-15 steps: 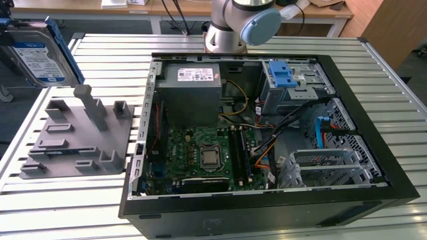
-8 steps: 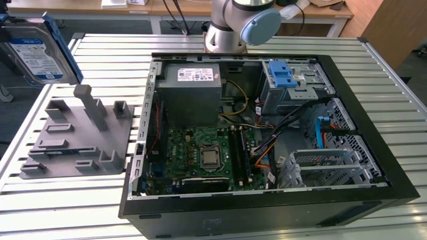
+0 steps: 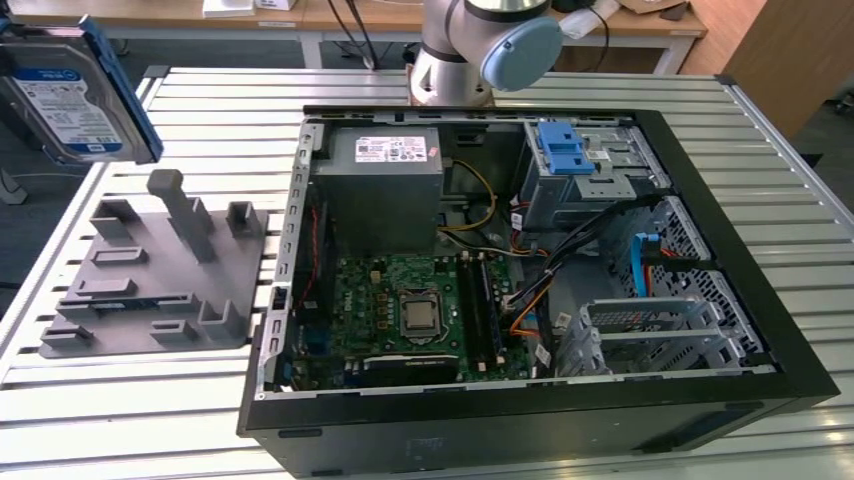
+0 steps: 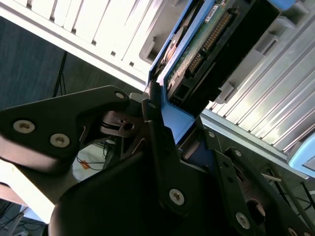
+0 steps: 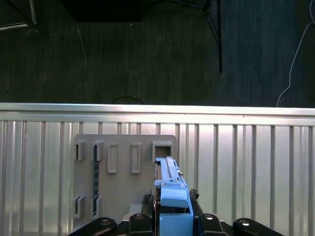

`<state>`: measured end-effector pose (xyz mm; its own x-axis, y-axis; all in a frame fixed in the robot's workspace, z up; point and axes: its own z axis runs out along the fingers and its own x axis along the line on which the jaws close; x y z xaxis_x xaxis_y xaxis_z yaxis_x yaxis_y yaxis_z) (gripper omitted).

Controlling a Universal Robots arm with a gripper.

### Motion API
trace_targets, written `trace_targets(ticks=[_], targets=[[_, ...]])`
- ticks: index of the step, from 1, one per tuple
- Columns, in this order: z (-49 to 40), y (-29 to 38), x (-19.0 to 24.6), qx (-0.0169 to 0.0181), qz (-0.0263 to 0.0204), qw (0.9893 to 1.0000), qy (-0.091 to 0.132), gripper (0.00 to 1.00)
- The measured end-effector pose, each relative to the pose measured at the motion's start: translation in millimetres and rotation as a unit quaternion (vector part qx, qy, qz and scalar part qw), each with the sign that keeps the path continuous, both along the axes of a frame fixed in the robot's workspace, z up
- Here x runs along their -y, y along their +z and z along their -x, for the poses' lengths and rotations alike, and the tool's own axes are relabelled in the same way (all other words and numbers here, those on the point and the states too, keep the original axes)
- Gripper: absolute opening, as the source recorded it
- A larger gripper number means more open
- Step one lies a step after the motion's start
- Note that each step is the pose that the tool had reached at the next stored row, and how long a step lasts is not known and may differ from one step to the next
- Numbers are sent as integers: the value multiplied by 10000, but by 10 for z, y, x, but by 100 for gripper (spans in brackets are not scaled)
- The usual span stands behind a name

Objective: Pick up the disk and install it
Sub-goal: 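Pick up the disk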

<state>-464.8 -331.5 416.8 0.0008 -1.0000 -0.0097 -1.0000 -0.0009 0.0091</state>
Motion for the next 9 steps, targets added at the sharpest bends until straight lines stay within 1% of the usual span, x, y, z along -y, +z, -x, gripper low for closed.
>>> trace_targets(ticks=[9], targets=[[0,99,0,0,0,10000,0,36]])
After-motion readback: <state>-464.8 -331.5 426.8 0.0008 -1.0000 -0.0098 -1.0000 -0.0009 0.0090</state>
